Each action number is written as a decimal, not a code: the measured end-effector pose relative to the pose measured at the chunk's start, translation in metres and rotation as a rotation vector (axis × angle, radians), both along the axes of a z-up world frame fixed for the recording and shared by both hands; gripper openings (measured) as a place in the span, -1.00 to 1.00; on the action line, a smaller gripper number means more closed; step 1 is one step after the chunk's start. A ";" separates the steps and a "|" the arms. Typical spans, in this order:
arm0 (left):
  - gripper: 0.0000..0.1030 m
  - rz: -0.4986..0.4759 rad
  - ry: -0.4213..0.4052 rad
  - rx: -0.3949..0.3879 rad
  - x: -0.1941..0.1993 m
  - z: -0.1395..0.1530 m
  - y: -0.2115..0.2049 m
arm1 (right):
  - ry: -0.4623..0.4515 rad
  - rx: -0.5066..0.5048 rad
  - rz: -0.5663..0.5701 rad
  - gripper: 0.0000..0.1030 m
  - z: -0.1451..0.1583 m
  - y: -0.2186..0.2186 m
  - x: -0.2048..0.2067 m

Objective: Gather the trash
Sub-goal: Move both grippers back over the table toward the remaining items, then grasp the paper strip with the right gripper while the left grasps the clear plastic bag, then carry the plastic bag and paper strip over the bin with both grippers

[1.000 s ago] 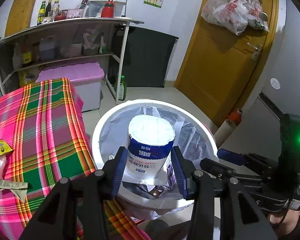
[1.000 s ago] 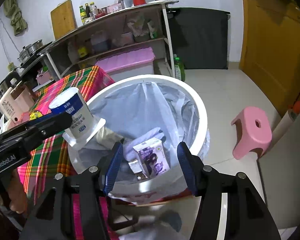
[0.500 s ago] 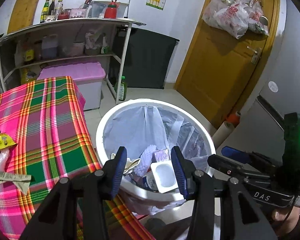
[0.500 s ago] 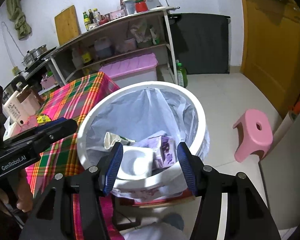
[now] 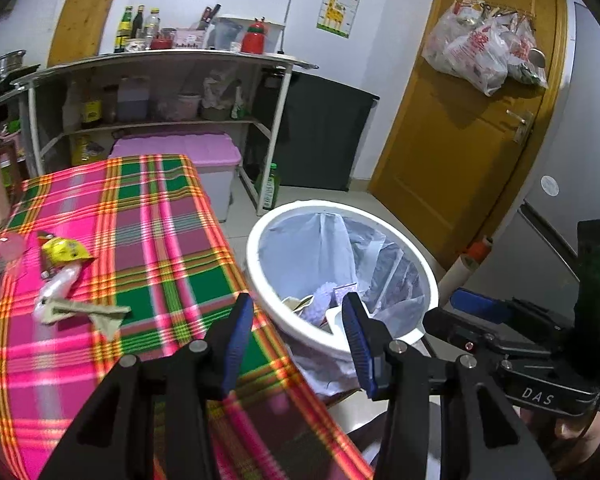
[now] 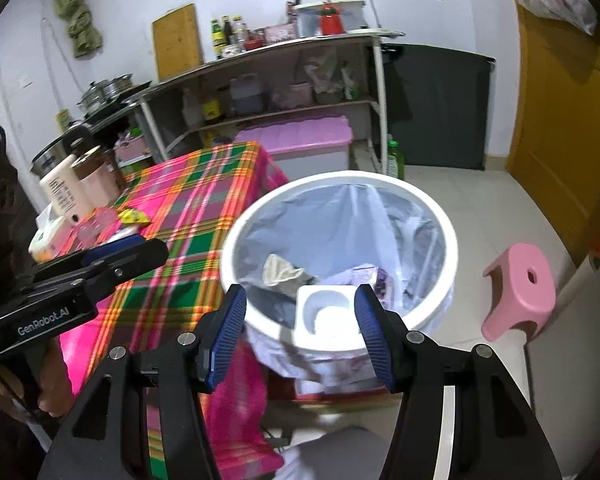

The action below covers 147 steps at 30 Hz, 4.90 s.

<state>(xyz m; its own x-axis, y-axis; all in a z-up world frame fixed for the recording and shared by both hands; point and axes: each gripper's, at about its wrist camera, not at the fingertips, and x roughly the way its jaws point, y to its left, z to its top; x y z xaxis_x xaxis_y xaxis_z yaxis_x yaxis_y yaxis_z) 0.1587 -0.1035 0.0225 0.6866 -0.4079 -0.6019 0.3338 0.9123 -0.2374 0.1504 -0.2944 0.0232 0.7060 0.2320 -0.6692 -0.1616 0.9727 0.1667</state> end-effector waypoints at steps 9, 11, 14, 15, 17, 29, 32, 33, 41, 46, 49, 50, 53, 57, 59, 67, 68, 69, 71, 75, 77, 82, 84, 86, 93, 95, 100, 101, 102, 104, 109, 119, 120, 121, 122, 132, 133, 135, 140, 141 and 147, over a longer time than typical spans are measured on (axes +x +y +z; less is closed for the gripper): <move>-0.07 0.056 -0.003 -0.004 -0.018 -0.001 0.028 | -0.011 -0.017 0.081 0.11 0.003 0.031 -0.012; -0.07 0.069 -0.003 -0.004 -0.020 -0.002 0.033 | -0.012 -0.017 0.092 0.11 0.003 0.035 -0.013; -0.07 0.086 -0.001 -0.003 -0.024 -0.004 0.040 | -0.014 -0.020 0.108 0.11 0.003 0.041 -0.015; -0.07 0.093 0.000 -0.002 -0.025 -0.005 0.043 | -0.014 -0.020 0.113 0.11 0.003 0.043 -0.015; -0.07 0.104 0.002 -0.001 -0.028 -0.007 0.047 | -0.012 -0.018 0.123 0.11 0.002 0.047 -0.015; -0.07 0.197 0.028 0.011 -0.039 -0.022 0.085 | 0.019 0.008 0.198 0.11 -0.008 0.071 -0.014; -0.07 0.229 0.035 0.012 -0.038 -0.024 0.096 | 0.022 0.021 0.216 0.11 -0.009 0.076 -0.010; -0.07 0.238 0.036 0.013 -0.037 -0.025 0.099 | 0.020 0.023 0.221 0.11 -0.008 0.078 -0.009; -0.07 0.310 0.032 0.022 -0.030 -0.025 0.126 | 0.015 0.019 0.271 0.11 -0.008 0.096 0.002; -0.07 0.343 0.035 0.026 -0.026 -0.027 0.140 | 0.020 0.001 0.308 0.11 -0.010 0.112 0.016; -0.07 0.360 0.039 0.029 -0.025 -0.028 0.148 | 0.027 -0.009 0.336 0.11 -0.013 0.123 0.025; -0.07 0.366 0.041 0.032 -0.024 -0.029 0.151 | 0.030 -0.017 0.348 0.11 -0.015 0.128 0.029; -0.07 0.384 0.052 0.040 -0.021 -0.032 0.158 | 0.031 -0.044 0.391 0.11 -0.020 0.146 0.038; -0.07 0.402 0.064 0.047 -0.017 -0.035 0.168 | 0.036 -0.083 0.447 0.11 -0.029 0.171 0.051; -0.07 0.408 0.068 0.045 -0.016 -0.037 0.173 | 0.044 -0.100 0.472 0.11 -0.034 0.183 0.059; -0.07 0.431 0.080 0.032 -0.014 -0.041 0.190 | 0.054 -0.167 0.553 0.11 -0.047 0.225 0.081; -0.07 0.433 0.080 0.030 -0.014 -0.041 0.192 | 0.054 -0.172 0.560 0.11 -0.048 0.228 0.083; -0.07 0.435 0.080 0.029 -0.013 -0.041 0.193 | 0.054 -0.178 0.568 0.11 -0.049 0.232 0.085; -0.07 0.438 0.079 0.026 -0.013 -0.040 0.196 | 0.055 -0.189 0.577 0.11 -0.052 0.238 0.089; -0.07 0.441 0.079 0.017 -0.010 -0.040 0.199 | 0.059 -0.206 0.590 0.05 -0.056 0.245 0.095; -0.07 0.440 0.079 0.014 -0.008 -0.039 0.200 | 0.057 -0.210 0.590 -0.22 -0.057 0.247 0.096; -0.07 0.429 0.079 0.013 -0.002 -0.040 0.198 | 0.063 -0.176 0.582 -0.61 -0.055 0.240 0.099; -0.07 0.423 0.080 0.013 0.002 -0.040 0.196 | 0.060 -0.154 0.576 -0.67 -0.052 0.236 0.098; -0.07 0.415 0.082 0.014 0.005 -0.040 0.194 | 0.061 -0.140 0.568 -0.71 -0.050 0.233 0.097; -0.07 0.371 0.075 0.040 0.023 -0.040 0.182 | 0.077 -0.061 0.502 -0.93 -0.044 0.206 0.093; -0.07 0.355 0.079 0.056 0.031 -0.042 0.177 | 0.078 -0.047 0.487 -0.93 -0.042 0.199 0.093; -0.04 0.331 0.097 0.090 0.049 -0.047 0.169 | 0.085 -0.023 0.467 -0.93 -0.043 0.189 0.096; -0.04 0.328 0.101 0.095 0.053 -0.048 0.167 | 0.092 -0.013 0.462 -0.93 -0.043 0.186 0.098; -0.04 0.325 0.103 0.099 0.056 -0.049 0.166 | 0.100 -0.006 0.458 -0.93 -0.043 0.184 0.100; -0.04 0.314 0.105 0.113 0.062 -0.050 0.162 | 0.103 0.005 0.446 -0.93 -0.043 0.181 0.101; -0.45 0.288 0.126 0.140 0.069 -0.057 0.153 | 0.114 0.033 0.442 -0.87 -0.043 0.179 0.104; -0.47 0.325 0.113 0.099 0.046 -0.053 0.164 | 0.120 0.030 0.489 -0.40 -0.044 0.196 0.099; -0.47 0.327 0.111 0.096 0.042 -0.052 0.165 | 0.121 0.023 0.492 -0.40 -0.045 0.199 0.099; -0.47 0.330 0.109 0.094 0.040 -0.052 0.165 | 0.124 0.015 0.495 -0.40 -0.046 0.201 0.100; -0.47 0.332 0.107 0.092 0.038 -0.051 0.166 | 0.133 0.006 0.496 -0.40 -0.048 0.204 0.102; -0.47 0.339 0.094 0.069 0.025 -0.045 0.170 | 0.169 -0.039 0.512 -0.68 -0.059 0.219 0.102; -0.47 0.338 0.092 0.067 0.023 -0.045 0.169 | 0.166 -0.040 0.517 -0.70 -0.058 0.218 0.100; -0.47 0.335 0.087 0.064 0.020 -0.044 0.167 | 0.162 -0.032 0.512 -0.72 -0.057 0.214 0.098; -0.47 0.331 0.077 0.054 0.009 -0.040 0.161 | 0.151 -0.016 0.491 -0.72 -0.051 0.204 0.089; -0.47 0.330 0.075 0.052 0.007 -0.039 0.160 | 0.147 -0.010 0.484 -0.72 -0.049 0.200 0.087; -0.47 0.317 0.065 0.040 -0.008 -0.034 0.148 | 0.120 0.027 0.447 -0.72 -0.035 0.177 0.068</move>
<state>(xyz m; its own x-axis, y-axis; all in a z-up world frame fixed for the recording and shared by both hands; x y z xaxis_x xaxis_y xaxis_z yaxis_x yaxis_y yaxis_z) 0.1507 0.0446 -0.0111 0.7349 -0.1555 -0.6601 0.0171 0.9773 -0.2112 0.2180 -0.1174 -0.0118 0.4506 0.5141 -0.7298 -0.5419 0.8072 0.2340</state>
